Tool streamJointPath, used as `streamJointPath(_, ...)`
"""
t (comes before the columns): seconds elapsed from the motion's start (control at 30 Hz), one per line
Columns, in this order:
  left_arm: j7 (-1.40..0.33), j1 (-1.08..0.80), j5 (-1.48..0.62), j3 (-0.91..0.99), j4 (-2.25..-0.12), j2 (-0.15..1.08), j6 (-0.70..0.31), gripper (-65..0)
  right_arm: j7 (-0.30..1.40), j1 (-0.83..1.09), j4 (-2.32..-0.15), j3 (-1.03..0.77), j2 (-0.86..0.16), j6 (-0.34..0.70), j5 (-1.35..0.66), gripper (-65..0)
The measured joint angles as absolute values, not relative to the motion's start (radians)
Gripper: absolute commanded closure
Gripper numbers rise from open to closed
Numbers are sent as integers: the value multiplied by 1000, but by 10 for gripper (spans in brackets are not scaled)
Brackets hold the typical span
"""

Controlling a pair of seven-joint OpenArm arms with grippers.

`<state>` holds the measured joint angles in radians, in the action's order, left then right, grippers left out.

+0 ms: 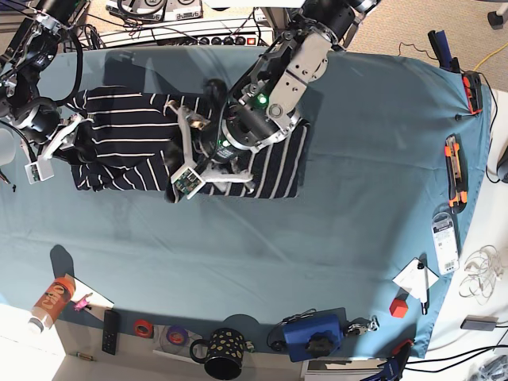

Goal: Layout the t-shirt on the table in an organized manner, then fold the t-shirt properly
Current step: 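Fold the held shirt end with the left gripper toward the right gripper, then press and smooth the folded shirt end with the left gripper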

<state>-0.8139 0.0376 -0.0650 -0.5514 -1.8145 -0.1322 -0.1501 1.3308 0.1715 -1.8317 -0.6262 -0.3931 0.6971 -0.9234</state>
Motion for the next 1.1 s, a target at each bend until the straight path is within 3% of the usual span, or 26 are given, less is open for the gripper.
streamJointPath(0.23, -944, 70, -80, -552, -1905, -132, -147, -324, 1331, 172, -1832, -626, -393, 697, -924, -189)
streamJointPath(0.43, -1007, 29, 53, -511, -1991, -132, -115, -274, 1330, 171, -1831, -626, -393, 697, -921, -189)
streamJointPath(0.53, -1003, -2, 60, -477, -1991, -75, -102, -237, 1330, 171, -1831, -626, -393, 697, -921, -189)
streamJointPath(0.77, -884, -32, 27, -313, -1827, 25, -57, -201, 1319, 171, -1831, -626, -393, 698, -909, -189)
streamJointPath(0.9, -842, -33, -55, -233, -1691, 25, -147, -201, 1299, 171, -1831, -626, -393, 698, -909, -189)
streamJointPath(1.0, -841, -25, -64, -218, -1676, 22, -161, -201, 1298, 171, -1831, -626, -393, 697, -908, -189)
streamJointPath(1.1, -879, -33, -79, -218, -1735, 23, -112, -201, 1298, 172, -1831, -626, -393, 697, -906, -189)
